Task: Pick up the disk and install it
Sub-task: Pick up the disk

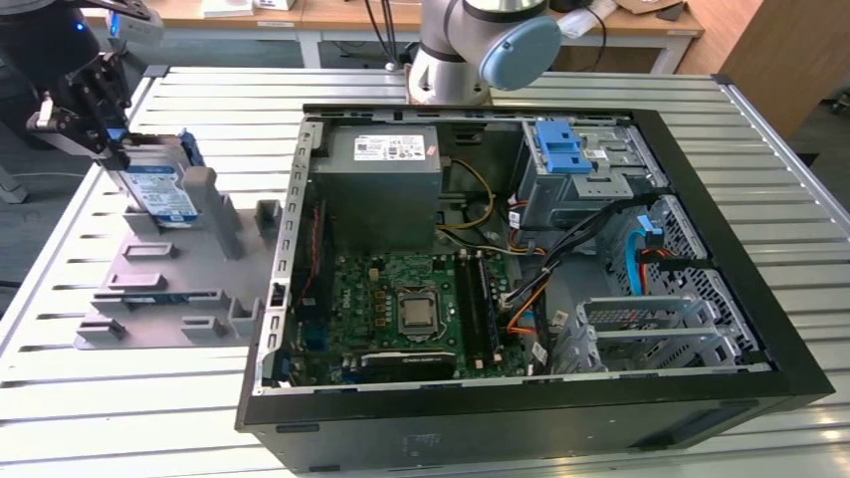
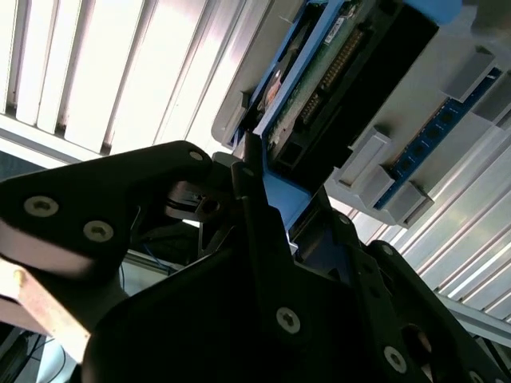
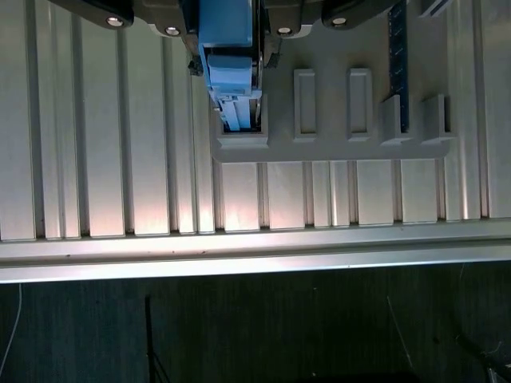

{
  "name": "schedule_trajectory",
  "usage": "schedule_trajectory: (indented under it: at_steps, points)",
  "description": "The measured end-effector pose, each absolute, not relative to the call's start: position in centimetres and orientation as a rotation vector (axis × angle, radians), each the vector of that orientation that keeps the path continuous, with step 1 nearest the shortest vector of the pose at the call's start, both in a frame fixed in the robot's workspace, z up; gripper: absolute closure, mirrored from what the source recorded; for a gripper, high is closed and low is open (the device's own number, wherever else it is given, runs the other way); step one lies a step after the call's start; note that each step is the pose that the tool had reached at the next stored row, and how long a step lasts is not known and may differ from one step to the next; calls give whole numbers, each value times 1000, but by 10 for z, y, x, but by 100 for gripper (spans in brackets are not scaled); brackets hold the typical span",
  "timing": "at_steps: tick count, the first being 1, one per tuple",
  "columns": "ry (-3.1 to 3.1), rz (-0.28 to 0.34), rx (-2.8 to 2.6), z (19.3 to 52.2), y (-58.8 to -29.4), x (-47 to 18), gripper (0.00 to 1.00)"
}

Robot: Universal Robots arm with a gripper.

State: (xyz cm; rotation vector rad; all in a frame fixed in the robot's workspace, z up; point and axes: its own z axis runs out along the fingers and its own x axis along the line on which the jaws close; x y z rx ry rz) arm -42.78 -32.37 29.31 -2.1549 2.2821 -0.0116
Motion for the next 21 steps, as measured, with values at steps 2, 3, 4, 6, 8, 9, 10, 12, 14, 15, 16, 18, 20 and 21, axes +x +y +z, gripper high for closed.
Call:
schedule_trajectory:
  at_steps: [2,3,4,6,8,9,10,12,14,15,16,18,20,21]
  points:
    - [2282,-12,-2155,293,-324,-428,64]
    - [2282,-12,-2155,293,-324,-428,64]
    - [2282,-12,-2155,293,-324,-428,64]
    - [2282,-12,-2155,293,-324,-428,64]
    - [2282,-12,-2155,293,-324,-428,64]
    - [2282,-12,-2155,293,-324,-428,64]
    - [2282,-12,-2155,294,-324,-428,64]
    - [2282,-12,-2155,295,-324,-428,64]
    - [2282,-12,-2155,297,-324,-428,64]
    - [2282,-12,-2155,298,-324,-428,64]
    - [2282,-12,-2155,299,-324,-428,64]
    - [2282,-12,-2155,301,-324,-428,64]
    - [2282,-12,-2155,303,-324,-428,64]
    - [2282,-12,-2155,305,-324,-428,64]
